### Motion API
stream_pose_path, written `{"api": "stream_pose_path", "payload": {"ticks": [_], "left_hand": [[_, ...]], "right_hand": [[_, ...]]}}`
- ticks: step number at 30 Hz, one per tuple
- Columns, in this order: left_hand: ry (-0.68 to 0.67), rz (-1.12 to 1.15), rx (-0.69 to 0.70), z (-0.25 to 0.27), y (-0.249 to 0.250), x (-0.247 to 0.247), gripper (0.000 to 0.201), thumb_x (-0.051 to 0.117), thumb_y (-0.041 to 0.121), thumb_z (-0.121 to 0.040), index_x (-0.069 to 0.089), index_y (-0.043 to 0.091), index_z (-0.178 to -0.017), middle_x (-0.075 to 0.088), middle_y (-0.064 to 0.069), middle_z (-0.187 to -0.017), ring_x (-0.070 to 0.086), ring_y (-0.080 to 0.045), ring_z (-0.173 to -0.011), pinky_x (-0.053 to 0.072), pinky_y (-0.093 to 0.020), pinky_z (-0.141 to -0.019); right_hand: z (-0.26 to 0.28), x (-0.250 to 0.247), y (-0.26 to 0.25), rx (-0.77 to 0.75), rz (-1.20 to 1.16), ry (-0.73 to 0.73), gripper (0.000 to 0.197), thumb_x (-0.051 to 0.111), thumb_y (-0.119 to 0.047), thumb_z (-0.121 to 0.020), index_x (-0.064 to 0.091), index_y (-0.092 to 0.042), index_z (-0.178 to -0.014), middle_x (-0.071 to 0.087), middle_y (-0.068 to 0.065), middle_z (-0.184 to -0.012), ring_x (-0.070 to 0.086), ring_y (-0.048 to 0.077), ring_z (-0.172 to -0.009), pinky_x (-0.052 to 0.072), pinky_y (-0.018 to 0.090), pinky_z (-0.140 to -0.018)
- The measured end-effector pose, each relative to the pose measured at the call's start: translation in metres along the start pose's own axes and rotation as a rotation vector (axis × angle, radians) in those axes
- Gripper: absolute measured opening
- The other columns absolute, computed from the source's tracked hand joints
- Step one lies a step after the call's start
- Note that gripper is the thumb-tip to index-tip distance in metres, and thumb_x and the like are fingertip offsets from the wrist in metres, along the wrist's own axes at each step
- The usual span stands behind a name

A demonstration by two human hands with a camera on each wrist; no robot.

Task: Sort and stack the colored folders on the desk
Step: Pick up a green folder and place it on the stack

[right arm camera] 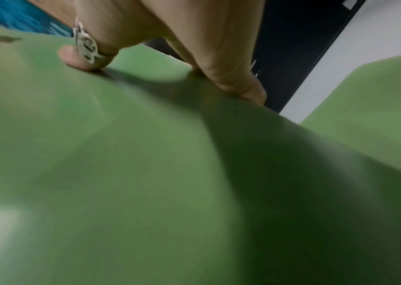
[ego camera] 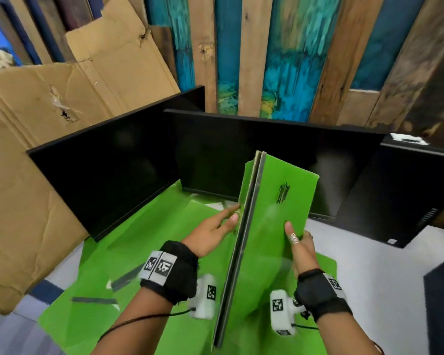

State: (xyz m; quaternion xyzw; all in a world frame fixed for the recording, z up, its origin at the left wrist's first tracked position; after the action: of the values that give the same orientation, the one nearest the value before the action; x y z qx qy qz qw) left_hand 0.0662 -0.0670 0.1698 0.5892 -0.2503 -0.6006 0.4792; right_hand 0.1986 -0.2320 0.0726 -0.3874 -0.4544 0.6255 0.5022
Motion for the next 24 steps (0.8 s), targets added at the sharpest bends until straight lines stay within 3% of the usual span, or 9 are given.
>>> {"api": "stream_pose_path", "payload": {"ticks": [3,5,8,12,14,16,20,22,24], "left_hand": [[-0.172,0.174,-0.063,0.008,0.026,0.018,0.067,0.015,0.060,-0.090,0.019,0.024,-0.147,0.025,0.002,-0.152,0.041,-0.007,-0.118,0.034,-0.027,-0.100],[-0.322,0.343,-0.033,0.014,0.037,0.030,0.106,0.028,0.093,-0.054,0.019,0.035,-0.142,0.025,0.016,-0.140,0.039,-0.001,-0.112,0.039,-0.023,-0.091],[-0.475,0.232,0.045,0.016,0.043,0.045,0.148,0.049,0.095,-0.019,0.013,0.025,-0.144,0.022,0.011,-0.144,0.030,-0.008,-0.131,0.036,-0.015,-0.102],[-0.649,0.004,0.021,0.016,0.046,0.084,0.134,0.081,0.055,-0.050,-0.004,0.020,-0.148,0.008,0.018,-0.149,0.015,0.000,-0.138,0.020,-0.010,-0.111],[-0.618,-0.105,-0.020,0.012,0.046,0.099,0.123,0.075,0.046,-0.057,0.001,0.016,-0.150,0.012,0.005,-0.156,0.018,-0.009,-0.142,0.015,-0.023,-0.118],[-0.568,-0.186,-0.059,0.005,0.042,0.113,0.100,0.069,0.035,-0.075,0.006,0.008,-0.148,0.019,-0.001,-0.154,0.026,-0.012,-0.137,0.016,-0.013,-0.111],[-0.492,-0.146,-0.018,-0.010,0.036,0.137,0.086,0.054,0.019,-0.092,-0.011,0.007,-0.147,0.002,-0.007,-0.158,0.022,-0.014,-0.141,0.020,-0.011,-0.104],[-0.461,-0.228,0.016,-0.021,0.020,0.154,0.075,0.051,0.017,-0.094,-0.002,0.005,-0.146,0.014,-0.012,-0.156,0.043,-0.013,-0.126,0.034,-0.010,-0.097],[-0.388,-0.309,0.030,-0.030,-0.002,0.173,0.066,0.051,0.014,-0.094,0.008,0.002,-0.143,0.028,-0.016,-0.150,0.041,-0.023,-0.130,0.036,-0.024,-0.103]], "right_hand": [[0.011,-0.013,-0.012,-0.032,-0.014,0.042,0.056,0.056,-0.030,-0.091,0.038,0.002,-0.133,0.044,0.016,-0.137,0.041,0.018,-0.117,0.029,0.026,-0.100],[0.012,-0.027,-0.008,-0.026,-0.019,0.074,0.062,0.056,-0.036,-0.090,0.035,0.001,-0.136,0.040,0.017,-0.142,0.039,0.022,-0.126,0.028,0.030,-0.106],[0.018,-0.046,0.004,-0.004,-0.005,0.087,0.072,0.055,-0.045,-0.087,0.029,-0.003,-0.140,0.035,0.013,-0.146,0.033,0.025,-0.136,0.023,0.036,-0.113],[0.029,-0.079,0.020,0.033,-0.037,0.141,0.060,0.053,-0.045,-0.086,0.035,-0.006,-0.128,0.044,0.005,-0.125,0.044,0.021,-0.120,0.030,0.032,-0.108],[0.039,-0.099,0.021,0.041,-0.061,0.202,0.054,0.053,-0.030,-0.092,0.030,-0.006,-0.133,0.044,0.004,-0.119,0.042,0.014,-0.108,0.031,0.022,-0.096],[0.053,-0.125,0.027,0.005,-0.006,0.266,0.057,0.056,-0.026,-0.091,0.029,-0.006,-0.137,0.051,0.008,-0.122,0.045,0.014,-0.107,0.030,0.015,-0.088],[0.075,-0.165,0.042,0.042,0.086,0.385,0.074,0.066,-0.029,-0.084,0.027,-0.012,-0.144,0.039,0.012,-0.146,0.038,0.027,-0.133,0.029,0.033,-0.108],[0.085,-0.180,0.059,0.092,0.169,0.445,0.096,0.076,-0.036,-0.070,0.023,-0.011,-0.146,0.036,0.015,-0.148,0.035,0.030,-0.136,0.027,0.040,-0.112],[0.096,-0.189,0.071,0.114,0.308,0.484,0.110,0.084,-0.036,-0.060,0.020,-0.011,-0.146,0.039,0.017,-0.145,0.038,0.033,-0.133,0.029,0.041,-0.112]]}}
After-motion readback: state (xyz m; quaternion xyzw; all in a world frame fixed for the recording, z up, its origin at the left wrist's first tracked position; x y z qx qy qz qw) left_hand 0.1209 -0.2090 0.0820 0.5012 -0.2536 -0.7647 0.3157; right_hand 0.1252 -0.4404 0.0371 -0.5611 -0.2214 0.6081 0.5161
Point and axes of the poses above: each hand's wrist, its own z-axis away from the middle knuckle, its own x-axis out of the palm, y = z × x, the point moved 5 cm from there along -z, towards the middle knuckle
